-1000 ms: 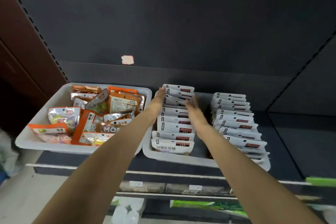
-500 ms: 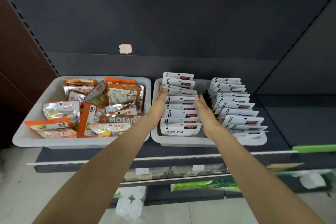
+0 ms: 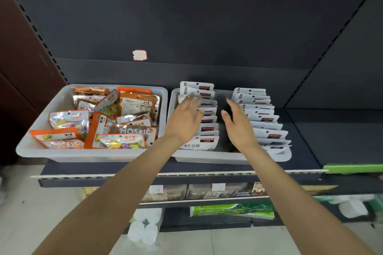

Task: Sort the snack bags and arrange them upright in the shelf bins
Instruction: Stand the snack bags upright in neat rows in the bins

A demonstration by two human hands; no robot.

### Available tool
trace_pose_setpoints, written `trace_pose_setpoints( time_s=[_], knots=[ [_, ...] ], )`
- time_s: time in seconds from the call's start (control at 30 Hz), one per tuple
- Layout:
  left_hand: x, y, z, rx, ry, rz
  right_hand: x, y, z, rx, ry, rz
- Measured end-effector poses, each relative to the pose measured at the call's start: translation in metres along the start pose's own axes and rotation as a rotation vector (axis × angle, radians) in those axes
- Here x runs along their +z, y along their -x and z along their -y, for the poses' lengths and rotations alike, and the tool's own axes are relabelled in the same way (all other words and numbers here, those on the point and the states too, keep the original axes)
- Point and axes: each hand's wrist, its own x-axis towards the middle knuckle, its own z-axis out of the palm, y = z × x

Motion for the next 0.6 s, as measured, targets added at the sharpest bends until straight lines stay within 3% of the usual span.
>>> trace_pose_setpoints(
  time_s=[0.1,0.2,0.43,0.6],
  knots=[
    [0.009,0.000,-0.012,0.112,-0.360,0.159,-0.016,0.001,-0.025,-0.015,0.356,0.057],
    [0.012,-0.001,-0.015,0.073,-0.453,0.200,-0.023,0.003,-0.032,-0.063,0.490,0.116],
    [-0.024,0.018,-0.023,0.043,-0.386,-0.039,-0.015,0.012,0.016,-0.265,0.319,0.101],
    [-0.079,0.053,0.012,0.004,-0.307,-0.177,0.018,0.017,0.074,-0.360,0.165,0.087]
  ],
)
